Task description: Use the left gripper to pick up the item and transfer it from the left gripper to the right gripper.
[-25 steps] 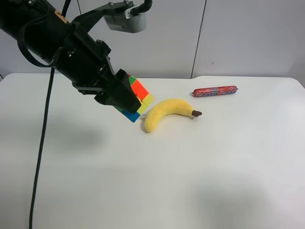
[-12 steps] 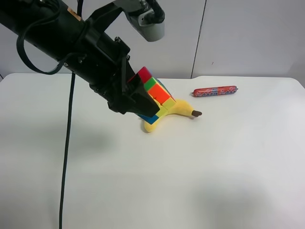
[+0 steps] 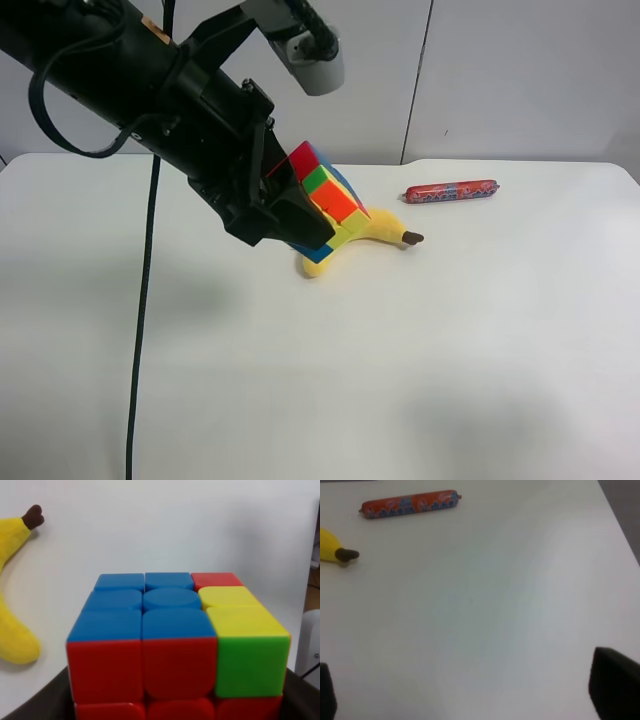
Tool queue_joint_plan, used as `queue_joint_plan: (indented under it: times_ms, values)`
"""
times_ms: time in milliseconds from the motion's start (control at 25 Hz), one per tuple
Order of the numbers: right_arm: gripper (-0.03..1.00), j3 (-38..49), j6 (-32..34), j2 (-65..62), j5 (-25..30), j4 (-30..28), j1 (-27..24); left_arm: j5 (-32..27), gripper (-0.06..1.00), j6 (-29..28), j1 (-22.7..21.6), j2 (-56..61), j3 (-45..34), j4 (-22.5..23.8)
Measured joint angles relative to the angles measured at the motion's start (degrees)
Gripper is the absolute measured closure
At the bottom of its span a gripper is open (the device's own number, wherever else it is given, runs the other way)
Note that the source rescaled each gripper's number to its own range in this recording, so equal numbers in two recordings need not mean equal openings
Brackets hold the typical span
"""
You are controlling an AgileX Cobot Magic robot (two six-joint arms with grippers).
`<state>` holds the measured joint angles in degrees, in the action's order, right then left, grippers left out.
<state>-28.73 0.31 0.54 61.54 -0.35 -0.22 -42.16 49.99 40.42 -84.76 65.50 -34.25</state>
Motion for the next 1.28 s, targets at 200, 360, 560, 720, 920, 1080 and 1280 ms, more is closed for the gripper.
queue_joint_plan:
  times_ms: [200,360,560,720,920,1080,1280]
  values:
    - [-0.03,0.0,0.1,0.4,0.0,2.3,0.0,-2.6,0.94,3.1,0.0,0.0,0.0,0.0]
    - [-0.03,-1.1,1.0,6.8,-0.1,11.0,0.0,-3.9,0.94,4.5,0.0,0.0,0.0,0.0]
    - [-0.03,-8.3,-2.4,22.2,-3.5,26.9,0.0,-4.0,0.94,5.2,0.0,0.0,0.0,0.0]
    - [-0.03,-13.5,-10.3,35.5,-4.4,39.6,0.0,-4.1,0.94,5.2,0.0,0.0,0.0,0.0]
    - [-0.03,-17.0,-21.1,51.1,-2.9,56.4,0.0,-4.1,0.94,5.4,0.0,0.0,0.0,0.0]
    - [-0.03,-18.3,-27.9,62.2,3.4,67.7,0.0,-4.0,0.94,6.4,0.0,0.0,0.0,0.2]
    - [-0.03,-21.0,-29.9,71.0,6.7,71.2,2.2,-4.0,0.94,6.7,0.0,0.0,0.0,0.9]
